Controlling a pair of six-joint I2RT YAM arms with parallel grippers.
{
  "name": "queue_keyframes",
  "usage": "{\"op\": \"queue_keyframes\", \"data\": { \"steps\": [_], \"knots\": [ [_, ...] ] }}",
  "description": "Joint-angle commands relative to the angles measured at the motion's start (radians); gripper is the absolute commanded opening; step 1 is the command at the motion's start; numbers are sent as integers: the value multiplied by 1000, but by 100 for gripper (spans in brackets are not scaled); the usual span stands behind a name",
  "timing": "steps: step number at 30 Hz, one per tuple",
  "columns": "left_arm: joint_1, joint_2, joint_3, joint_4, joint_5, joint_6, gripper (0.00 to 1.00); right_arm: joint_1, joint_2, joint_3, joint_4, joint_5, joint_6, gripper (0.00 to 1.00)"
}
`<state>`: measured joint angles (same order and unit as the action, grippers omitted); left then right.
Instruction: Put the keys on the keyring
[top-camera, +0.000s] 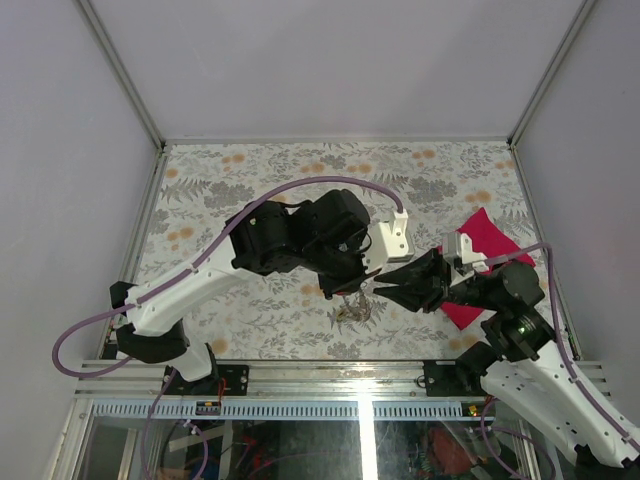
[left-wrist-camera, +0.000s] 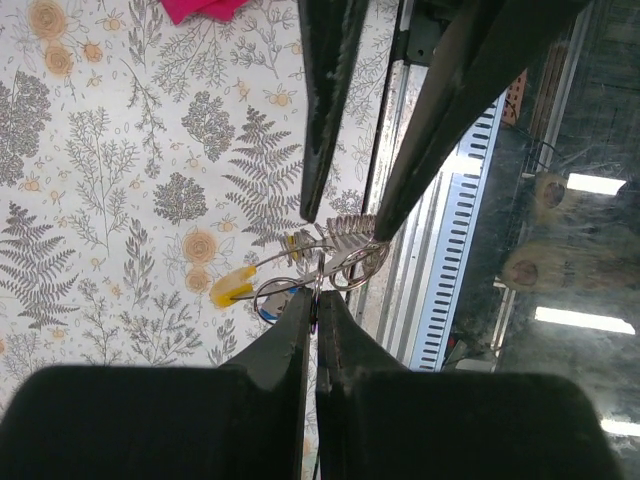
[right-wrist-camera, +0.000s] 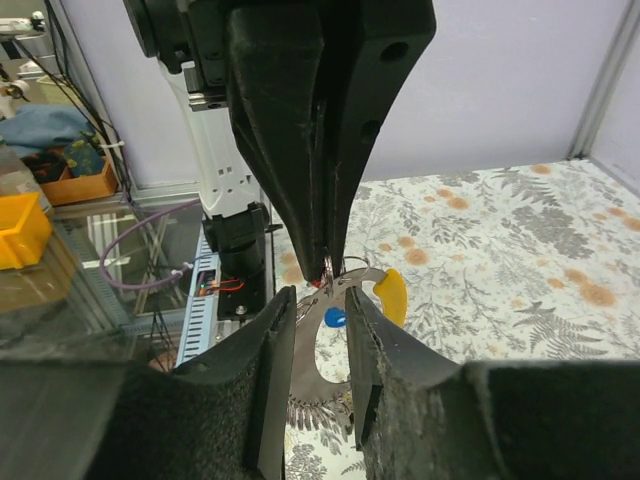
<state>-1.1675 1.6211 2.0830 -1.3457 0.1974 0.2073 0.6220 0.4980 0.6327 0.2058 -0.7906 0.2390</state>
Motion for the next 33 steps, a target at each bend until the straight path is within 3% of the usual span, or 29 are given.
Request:
{"op": "queue_keyframes", "data": {
  "steps": [1, 7, 18, 27, 31, 33],
  "knots": [
    [-18, -2, 37, -11, -8, 17, 0, 5, 45, -10, 148, -79, 72, 33],
    [-26, -3, 38, -11, -4, 25, 0, 5, 118, -11, 284, -164, 171, 33],
    [-39, -3, 39, -10, 2, 31, 0, 5, 168, -14, 294, -186, 172, 31],
    [-41, -1, 39, -13, 0, 30, 0, 5, 206, -8, 319, -199, 174, 19],
    [-42, -1, 39, -12, -4, 30, 0, 5, 214, -2, 325, -203, 175, 3],
    [-42, -2, 38, -11, -5, 30, 0, 5, 205, -4, 326, -195, 175, 0]
  ]
}}
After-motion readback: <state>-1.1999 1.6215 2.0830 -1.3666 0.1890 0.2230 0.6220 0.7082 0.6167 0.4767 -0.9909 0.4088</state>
